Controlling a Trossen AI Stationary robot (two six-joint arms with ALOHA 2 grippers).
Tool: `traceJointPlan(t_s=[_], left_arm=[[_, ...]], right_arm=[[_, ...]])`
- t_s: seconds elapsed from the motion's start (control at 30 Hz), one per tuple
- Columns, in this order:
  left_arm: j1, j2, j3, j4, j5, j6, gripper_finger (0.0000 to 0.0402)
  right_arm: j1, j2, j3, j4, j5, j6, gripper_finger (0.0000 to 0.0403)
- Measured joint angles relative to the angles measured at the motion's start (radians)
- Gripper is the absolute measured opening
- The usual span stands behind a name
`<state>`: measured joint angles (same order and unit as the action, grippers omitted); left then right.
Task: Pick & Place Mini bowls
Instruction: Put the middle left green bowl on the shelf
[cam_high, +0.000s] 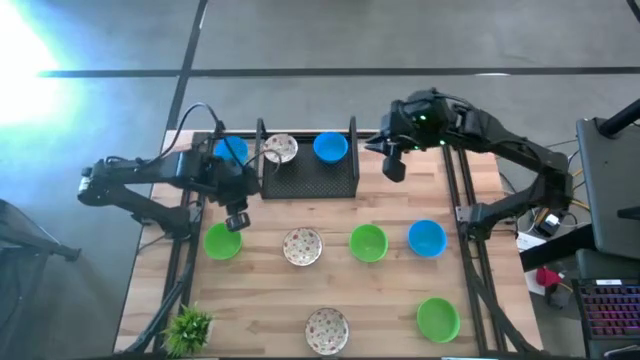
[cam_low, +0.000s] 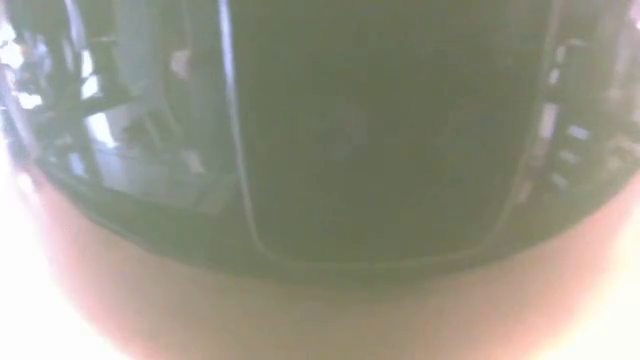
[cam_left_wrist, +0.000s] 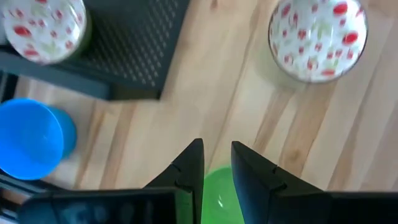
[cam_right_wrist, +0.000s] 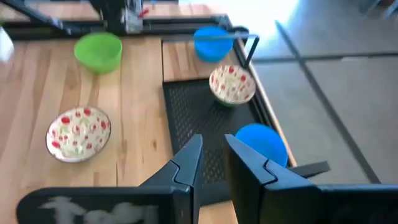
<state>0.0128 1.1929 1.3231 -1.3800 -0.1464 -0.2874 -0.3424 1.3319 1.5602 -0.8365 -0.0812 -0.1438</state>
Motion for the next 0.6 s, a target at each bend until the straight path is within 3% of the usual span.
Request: traceJointPlan(t_s=[0.13, 0.3, 0.6], left_arm=[[-0.020, -0.050, -0.109, 0.000, 0.018, -0.038, 0.0075], [-0.051, -0.088, -0.251, 0.035, 0.118, -0.039, 0.0075], [-0.072, -0.074, -0.415, 0.101, 0.131, -0.022, 0.0075]], right_arm=[[0.000, -0.070, -0.079, 0.070, -0.004, 0.013, 0.0063], [0.000, -0.119, -0.133, 0.095, -0.006, 0.014, 0.0061], [0.000, -0.125, -0.141, 0.095, -0.006, 0.036, 0.0063]])
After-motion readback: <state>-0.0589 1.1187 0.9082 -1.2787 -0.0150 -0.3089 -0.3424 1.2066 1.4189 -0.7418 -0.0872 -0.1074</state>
